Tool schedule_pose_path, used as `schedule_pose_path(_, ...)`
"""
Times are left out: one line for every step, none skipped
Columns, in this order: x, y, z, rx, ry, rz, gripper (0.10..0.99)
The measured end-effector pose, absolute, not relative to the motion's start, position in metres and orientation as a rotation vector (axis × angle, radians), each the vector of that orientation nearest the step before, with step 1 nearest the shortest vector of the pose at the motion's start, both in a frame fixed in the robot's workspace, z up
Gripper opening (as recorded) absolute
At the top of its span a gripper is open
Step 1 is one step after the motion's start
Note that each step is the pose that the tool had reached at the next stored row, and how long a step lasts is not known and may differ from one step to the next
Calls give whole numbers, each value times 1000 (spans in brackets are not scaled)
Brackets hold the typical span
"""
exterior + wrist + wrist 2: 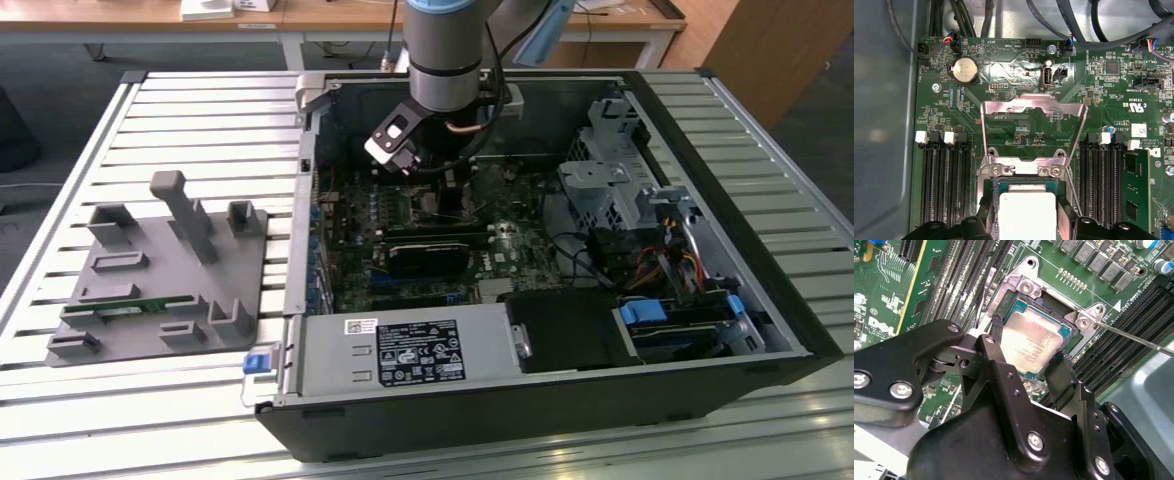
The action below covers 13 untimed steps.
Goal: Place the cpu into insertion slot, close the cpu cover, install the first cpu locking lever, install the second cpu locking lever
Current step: 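Place the cpu into insertion slot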
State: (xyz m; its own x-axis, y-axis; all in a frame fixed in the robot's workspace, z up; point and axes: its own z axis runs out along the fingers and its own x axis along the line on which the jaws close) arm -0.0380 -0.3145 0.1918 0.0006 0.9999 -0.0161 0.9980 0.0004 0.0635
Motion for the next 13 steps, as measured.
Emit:
schedule_pose_path(-38,-314,192,2182,2181,53,612)
schedule_pose_path(-38,-314,192,2182,2182,54,612)
schedule_pose_path(-38,-314,192,2183,2182,54,612)
schedule_pose_path(-38,-314,192,2183,2182,55,612)
schedule_pose_path(-38,-314,192,2183,2182,55,612)
schedule_pose_path(-38,-314,192,2183,2182,55,612)
schedule_pose_path(-38,-314,192,2183,2182,55,612)
schedule_pose_path(-38,-314,192,2183,2182,55,612)
schedule_pose_path(-38,-314,193,2183,2182,55,612)
schedule_pose_path(-38,-314,194,2183,2182,55,612)
schedule_pose_path(-38,-314,195,2183,2182,55,612)
schedule_pose_path(-38,-314,196,2183,2182,55,612)
schedule_pose_path(-38,-314,198,2183,2182,55,612)
